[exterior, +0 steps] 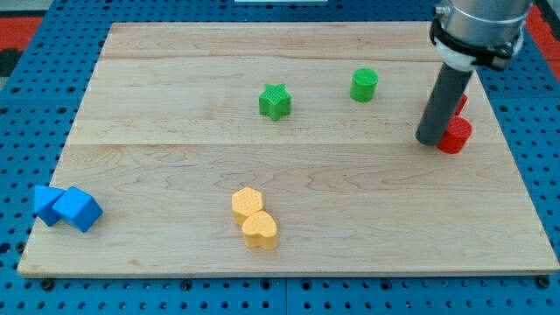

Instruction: Push the red circle diagonal to the green circle

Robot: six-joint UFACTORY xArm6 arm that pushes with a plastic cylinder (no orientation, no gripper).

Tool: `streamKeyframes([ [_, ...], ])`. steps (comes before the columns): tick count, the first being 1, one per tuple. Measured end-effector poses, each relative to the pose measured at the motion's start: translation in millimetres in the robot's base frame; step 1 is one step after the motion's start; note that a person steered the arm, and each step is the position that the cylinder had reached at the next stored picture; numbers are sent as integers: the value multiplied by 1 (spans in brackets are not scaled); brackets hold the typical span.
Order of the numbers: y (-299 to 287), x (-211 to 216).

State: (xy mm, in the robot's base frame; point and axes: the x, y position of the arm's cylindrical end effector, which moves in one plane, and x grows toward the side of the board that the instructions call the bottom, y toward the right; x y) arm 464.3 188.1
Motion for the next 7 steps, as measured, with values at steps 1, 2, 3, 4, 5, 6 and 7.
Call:
streamKeyframes([
  [1, 5, 48],
  [2, 53, -7],
  [3, 80, -52],
  [4, 71, -49],
  [5, 7, -49],
  [6, -57, -21],
  [7, -55, -11],
])
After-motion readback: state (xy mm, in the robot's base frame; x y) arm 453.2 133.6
